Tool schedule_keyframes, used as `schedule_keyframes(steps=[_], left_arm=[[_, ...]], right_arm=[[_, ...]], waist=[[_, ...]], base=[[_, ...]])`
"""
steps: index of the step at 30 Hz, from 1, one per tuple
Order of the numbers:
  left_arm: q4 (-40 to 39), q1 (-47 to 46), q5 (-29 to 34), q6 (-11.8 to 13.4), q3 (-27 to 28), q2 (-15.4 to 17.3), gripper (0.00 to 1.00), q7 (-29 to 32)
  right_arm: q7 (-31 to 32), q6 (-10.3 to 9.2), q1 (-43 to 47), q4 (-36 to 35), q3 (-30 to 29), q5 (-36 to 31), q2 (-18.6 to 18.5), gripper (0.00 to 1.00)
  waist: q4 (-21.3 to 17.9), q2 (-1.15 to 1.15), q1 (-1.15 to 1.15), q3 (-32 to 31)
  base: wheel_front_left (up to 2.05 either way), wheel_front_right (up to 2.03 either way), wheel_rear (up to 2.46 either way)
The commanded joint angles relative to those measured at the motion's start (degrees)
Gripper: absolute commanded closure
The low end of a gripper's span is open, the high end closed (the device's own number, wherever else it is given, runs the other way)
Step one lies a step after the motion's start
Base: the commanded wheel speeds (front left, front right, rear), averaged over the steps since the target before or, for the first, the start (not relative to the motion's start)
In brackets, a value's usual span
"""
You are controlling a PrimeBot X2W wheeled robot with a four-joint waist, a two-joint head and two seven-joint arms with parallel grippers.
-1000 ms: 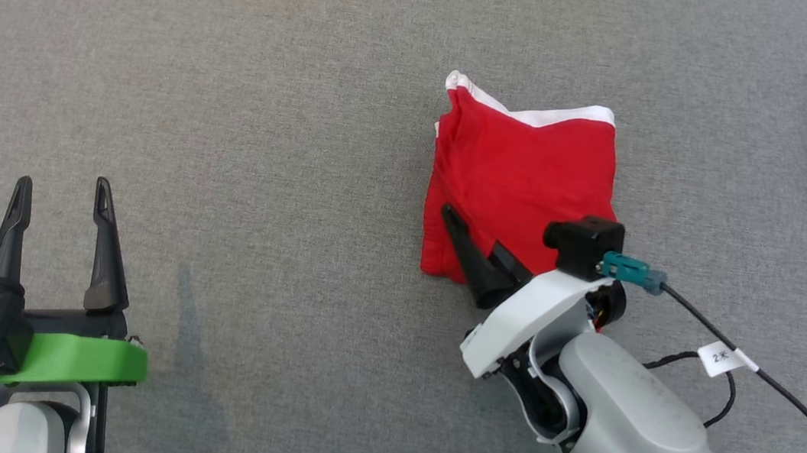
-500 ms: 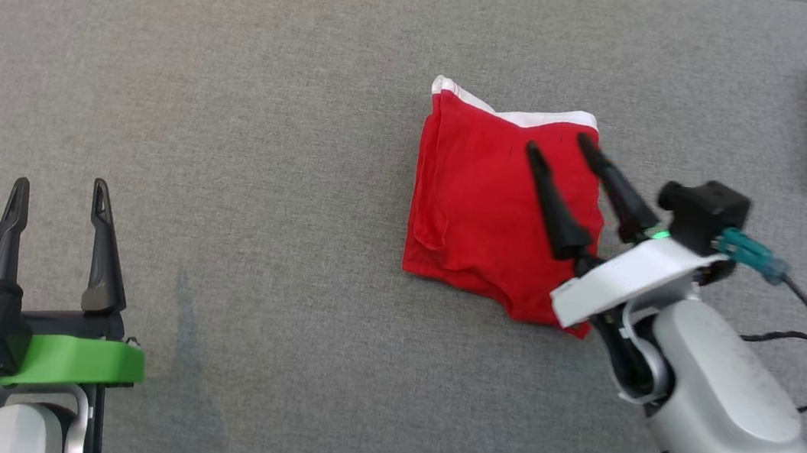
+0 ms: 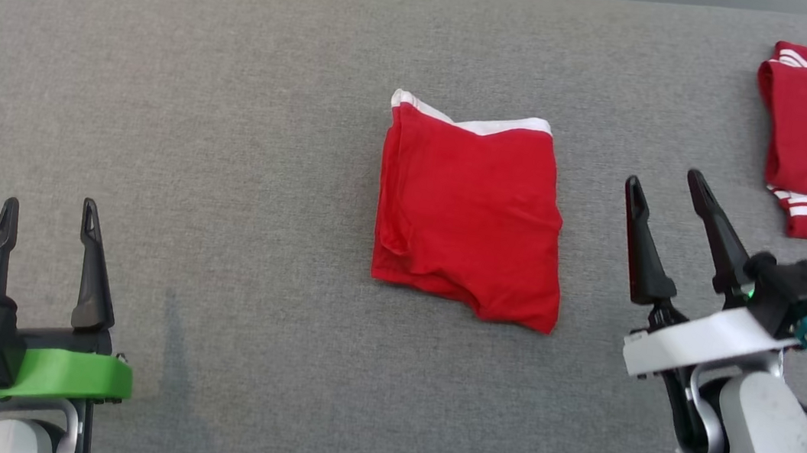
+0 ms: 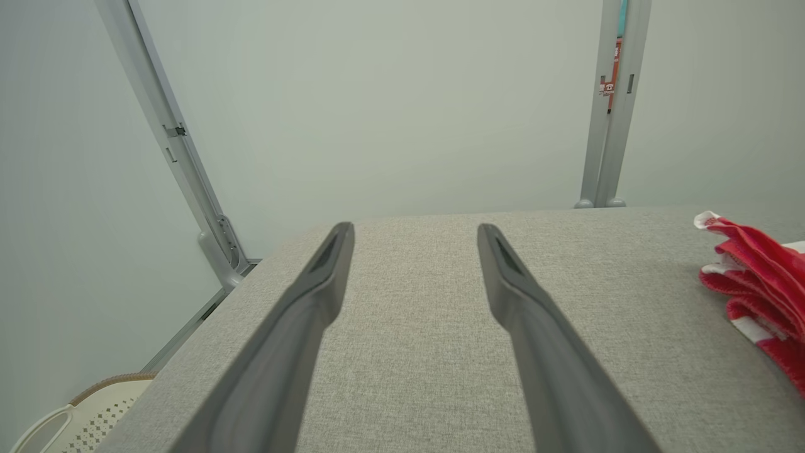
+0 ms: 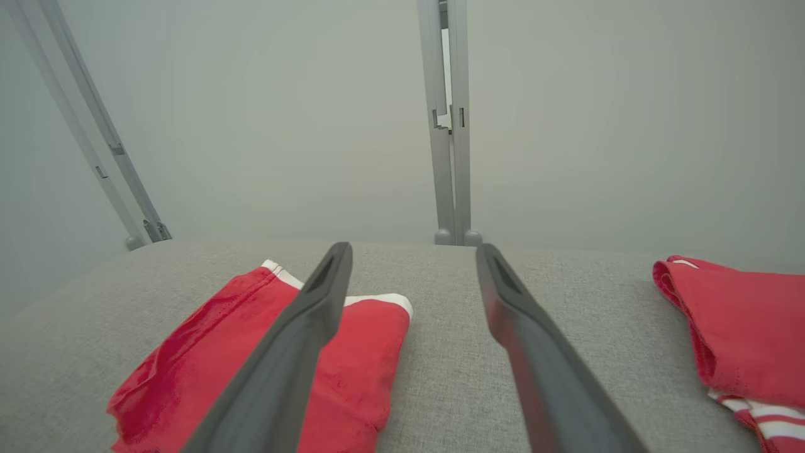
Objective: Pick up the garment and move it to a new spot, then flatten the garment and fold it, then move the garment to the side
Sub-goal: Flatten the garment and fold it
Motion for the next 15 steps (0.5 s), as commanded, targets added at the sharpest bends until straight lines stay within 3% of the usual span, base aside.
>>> schedule_keyframes(steps=[1,15], left_arm=[[0.2,1.2,0.6,0.2,0.4,0.4,0.00,-0.2],[2.8,3.6,1.1,0.6,0.5,0.7,0.00,-0.2]], right_arm=[[-0.1,-0.01,1.9,-0.9,-1.0,-1.0,0.7,0.00],[-0.1,-0.01,10.5,-4.2,-7.2,-6.0,5.3,0.00]], waist=[[-1.1,0.00,0.00,-1.0],[-3.0,0.00,0.00,-4.8]], base=[[0.00,0.00,0.00],[0.00,0.00,0.00]])
